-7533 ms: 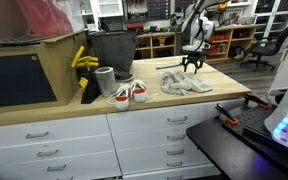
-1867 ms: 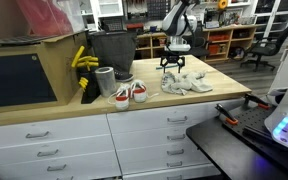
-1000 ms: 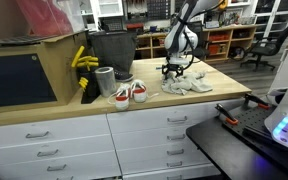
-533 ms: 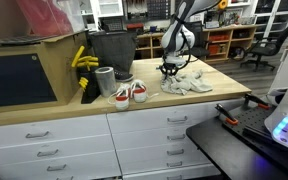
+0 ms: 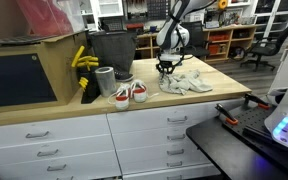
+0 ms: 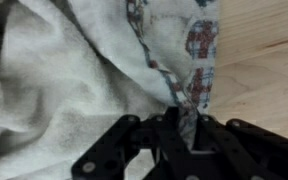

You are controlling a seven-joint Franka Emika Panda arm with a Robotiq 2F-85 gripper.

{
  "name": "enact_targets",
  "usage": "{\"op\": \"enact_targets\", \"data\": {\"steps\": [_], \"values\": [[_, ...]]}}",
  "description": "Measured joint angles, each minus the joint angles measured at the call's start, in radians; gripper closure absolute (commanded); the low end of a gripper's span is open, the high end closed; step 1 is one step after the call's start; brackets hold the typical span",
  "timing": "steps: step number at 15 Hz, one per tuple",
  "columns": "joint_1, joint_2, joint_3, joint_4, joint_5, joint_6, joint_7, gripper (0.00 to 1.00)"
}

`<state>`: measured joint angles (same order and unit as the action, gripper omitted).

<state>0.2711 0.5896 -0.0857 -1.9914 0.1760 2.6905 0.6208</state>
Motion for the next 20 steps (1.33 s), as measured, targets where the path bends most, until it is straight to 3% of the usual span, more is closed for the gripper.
{"op": "enact_targets", "data": {"steps": [5, 12, 19, 20], "values": [[-0.012, 0.025, 0.000, 0.116, 0.000, -0.123, 0.048, 0.97], [-0.070, 0.123, 0.000, 0.272, 0.005, -0.178, 0.104, 0.97], [-0.091, 0.144, 0.011, 0.339, 0.005, -0.260, 0.113, 0.97], [-0.090, 0.144, 0.016, 0.350, 0.005, -0.287, 0.115, 0.65]]}}
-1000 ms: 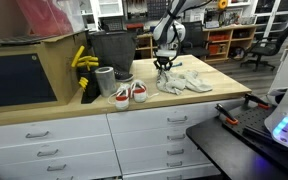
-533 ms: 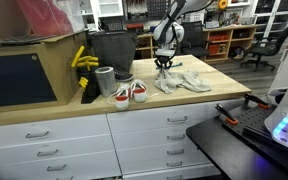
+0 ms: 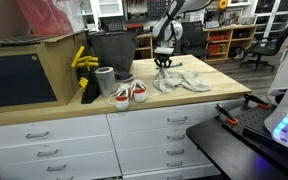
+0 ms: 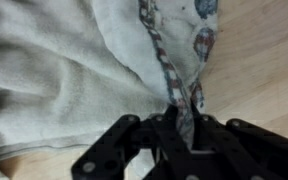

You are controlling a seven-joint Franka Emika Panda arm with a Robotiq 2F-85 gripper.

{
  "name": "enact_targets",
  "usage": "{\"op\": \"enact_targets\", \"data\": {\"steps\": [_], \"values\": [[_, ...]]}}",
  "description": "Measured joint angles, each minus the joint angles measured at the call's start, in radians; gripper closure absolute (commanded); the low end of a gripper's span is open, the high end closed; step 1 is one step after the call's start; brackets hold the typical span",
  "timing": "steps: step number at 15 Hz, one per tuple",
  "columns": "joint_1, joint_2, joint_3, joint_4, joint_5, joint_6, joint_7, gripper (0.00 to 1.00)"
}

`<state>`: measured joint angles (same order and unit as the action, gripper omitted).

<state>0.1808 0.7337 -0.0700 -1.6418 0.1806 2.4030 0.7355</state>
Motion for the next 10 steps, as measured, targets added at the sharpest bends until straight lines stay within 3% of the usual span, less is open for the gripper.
{"op": "enact_targets", "data": {"steps": [1, 4, 9, 10], "values": [[0.002, 0.000, 0.004, 0.011, 0.000, -0.032, 0.004, 0.64], [0.016, -0.001, 0.010, 0.042, -0.003, -0.099, 0.032, 0.42], [0.043, -0.001, 0.004, 0.029, -0.044, -0.086, 0.070, 0.05], [0.044, -0.001, 0.001, 0.015, -0.056, -0.068, 0.074, 0.01]]}}
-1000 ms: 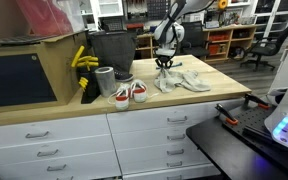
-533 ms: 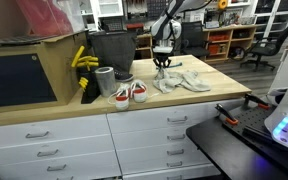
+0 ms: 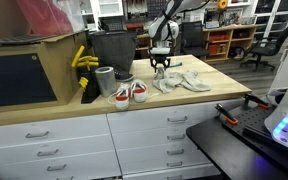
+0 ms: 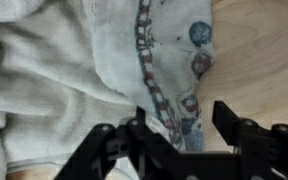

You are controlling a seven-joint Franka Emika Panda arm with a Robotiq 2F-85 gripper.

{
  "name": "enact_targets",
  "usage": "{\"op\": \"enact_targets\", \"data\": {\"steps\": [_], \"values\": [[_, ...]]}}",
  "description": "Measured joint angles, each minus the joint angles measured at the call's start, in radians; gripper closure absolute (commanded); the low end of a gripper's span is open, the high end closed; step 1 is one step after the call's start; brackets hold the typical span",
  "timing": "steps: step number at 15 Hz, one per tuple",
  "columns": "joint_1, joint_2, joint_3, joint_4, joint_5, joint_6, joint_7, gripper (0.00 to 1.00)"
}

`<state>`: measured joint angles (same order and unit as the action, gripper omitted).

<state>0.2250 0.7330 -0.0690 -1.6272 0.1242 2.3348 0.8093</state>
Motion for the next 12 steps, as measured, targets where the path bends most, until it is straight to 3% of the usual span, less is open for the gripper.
{"op": "enact_targets", "data": {"steps": [7, 12], "values": [[-0.048, -0.031, -0.002, -0.154, -0.001, 0.156, -0.075, 0.00], [-0.143, -0.113, 0.069, -0.304, 0.112, 0.361, -0.247, 0.00]]}}
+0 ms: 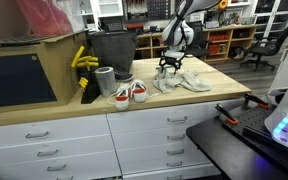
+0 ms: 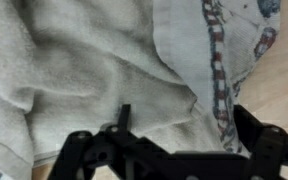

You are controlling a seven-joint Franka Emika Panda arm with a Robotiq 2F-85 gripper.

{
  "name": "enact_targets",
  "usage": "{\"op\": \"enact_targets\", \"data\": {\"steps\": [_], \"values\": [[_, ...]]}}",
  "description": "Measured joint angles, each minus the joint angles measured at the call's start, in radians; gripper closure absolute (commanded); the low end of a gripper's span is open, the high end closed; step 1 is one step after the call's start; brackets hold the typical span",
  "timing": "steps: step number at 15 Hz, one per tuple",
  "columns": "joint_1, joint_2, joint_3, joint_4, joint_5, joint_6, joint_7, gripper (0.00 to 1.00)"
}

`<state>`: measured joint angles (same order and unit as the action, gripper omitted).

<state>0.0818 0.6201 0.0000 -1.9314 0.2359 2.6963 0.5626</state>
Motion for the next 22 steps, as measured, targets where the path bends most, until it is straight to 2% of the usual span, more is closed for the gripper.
{"op": "enact_targets", "data": {"steps": [2, 5, 10, 12, 15, 17, 22], "values": [[-0.044, -0.033, 0.049, -0.056, 0.074, 0.069, -0.090, 0.00], [-0.099, -0.080, 0.111, -0.126, 0.154, 0.088, -0.203, 0.00], [-0.149, -0.149, 0.134, -0.212, 0.207, 0.075, -0.308, 0.00], [-0.196, -0.177, 0.164, -0.234, 0.269, 0.064, -0.383, 0.00], [-0.252, -0.217, 0.173, -0.254, 0.306, -0.043, -0.472, 0.00], [-0.265, -0.238, 0.148, -0.254, 0.298, -0.147, -0.502, 0.00], [-0.252, -0.263, 0.056, -0.237, 0.176, -0.411, -0.504, 0.00]]}}
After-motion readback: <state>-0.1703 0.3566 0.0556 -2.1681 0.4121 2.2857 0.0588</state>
